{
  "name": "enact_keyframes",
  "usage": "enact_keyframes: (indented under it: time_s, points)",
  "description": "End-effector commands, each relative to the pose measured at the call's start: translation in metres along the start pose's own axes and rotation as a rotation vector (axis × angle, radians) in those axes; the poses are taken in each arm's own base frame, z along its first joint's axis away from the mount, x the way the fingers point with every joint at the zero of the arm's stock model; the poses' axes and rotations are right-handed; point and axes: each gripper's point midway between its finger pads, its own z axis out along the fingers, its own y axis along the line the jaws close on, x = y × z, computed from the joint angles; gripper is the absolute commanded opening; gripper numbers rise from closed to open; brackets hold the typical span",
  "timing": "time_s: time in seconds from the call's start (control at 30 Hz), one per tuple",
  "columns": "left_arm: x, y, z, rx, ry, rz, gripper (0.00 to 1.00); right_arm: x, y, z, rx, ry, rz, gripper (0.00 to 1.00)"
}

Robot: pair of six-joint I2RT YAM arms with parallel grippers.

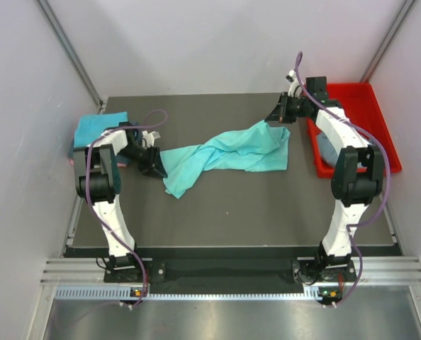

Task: Fold and stack the t-shirts
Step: Flatten the tshirt out

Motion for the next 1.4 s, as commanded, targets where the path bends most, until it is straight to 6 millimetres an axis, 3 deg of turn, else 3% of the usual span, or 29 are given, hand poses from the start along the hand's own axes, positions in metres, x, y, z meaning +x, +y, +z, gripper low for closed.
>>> enact_keyframes:
  time_s: [0.0,0.23,0.3,0.33,0.43,0.53,0.67,0.8,0.83,0.9,0.97,1.0,1.03,1.13,1.2,1.23,1.27,1.3,1.37]
  points:
    - [0.011,-0.007,0.001,0.035,0.029,0.005,0.34,-0.025,0.005,-0.005,-0.013,-0.059,-0.050,0.00]
    - [0.011,-0.012,0.005,0.038,0.035,0.020,0.30,-0.028,0.005,-0.003,-0.018,-0.066,-0.054,0.00]
    - [0.010,-0.012,0.005,0.036,0.033,0.024,0.25,-0.029,0.005,-0.003,-0.018,-0.068,-0.055,0.00]
    - [0.009,-0.012,0.004,0.037,0.030,0.028,0.15,-0.029,0.005,-0.005,-0.017,-0.068,-0.056,0.00]
    - [0.008,-0.013,0.001,0.031,0.024,0.037,0.00,-0.028,0.003,-0.005,-0.014,-0.068,-0.057,0.00]
    - [0.004,-0.015,-0.006,0.010,0.006,0.058,0.00,-0.029,0.000,-0.005,-0.008,-0.070,-0.057,0.00]
    - [-0.021,-0.011,-0.025,-0.066,-0.058,0.115,0.00,-0.030,-0.021,0.004,0.032,-0.069,-0.045,0.00]
    - [-0.057,-0.011,-0.053,-0.170,-0.154,0.212,0.00,-0.026,-0.068,0.030,0.098,-0.042,-0.037,0.00]
    - [-0.061,-0.009,-0.057,-0.196,-0.163,0.222,0.00,-0.037,-0.070,0.032,0.105,-0.061,-0.062,0.00]
    - [-0.068,-0.011,-0.066,-0.215,-0.183,0.249,0.00,-0.036,-0.089,0.045,0.135,-0.049,-0.087,0.00]
    - [-0.069,-0.011,-0.068,-0.231,-0.185,0.260,0.00,-0.047,-0.096,0.049,0.153,-0.068,-0.117,0.01]
    - [-0.067,-0.011,-0.068,-0.233,-0.180,0.263,0.00,-0.046,-0.103,0.054,0.169,-0.061,-0.140,0.06]
    - [-0.067,-0.011,-0.068,-0.236,-0.178,0.263,0.00,-0.044,-0.107,0.054,0.180,-0.050,-0.142,0.20]
    - [-0.063,-0.011,-0.069,-0.250,-0.171,0.270,0.00,-0.043,-0.112,0.040,0.228,-0.039,-0.155,0.39]
    - [-0.062,-0.012,-0.068,-0.247,-0.169,0.274,0.00,-0.044,-0.103,0.023,0.212,-0.047,-0.120,0.40]
    - [-0.062,-0.012,-0.067,-0.247,-0.167,0.274,0.00,-0.031,-0.104,0.020,0.204,-0.026,-0.082,0.41]
    - [-0.062,-0.012,-0.066,-0.245,-0.164,0.273,0.00,-0.033,-0.113,0.004,0.212,-0.042,-0.043,0.41]
    - [-0.062,-0.011,-0.065,-0.243,-0.162,0.271,0.00,-0.036,-0.099,-0.009,0.177,-0.057,-0.025,0.41]
    - [-0.063,-0.012,-0.062,-0.234,-0.161,0.269,0.00,-0.024,-0.098,-0.023,0.159,-0.042,0.021,0.39]
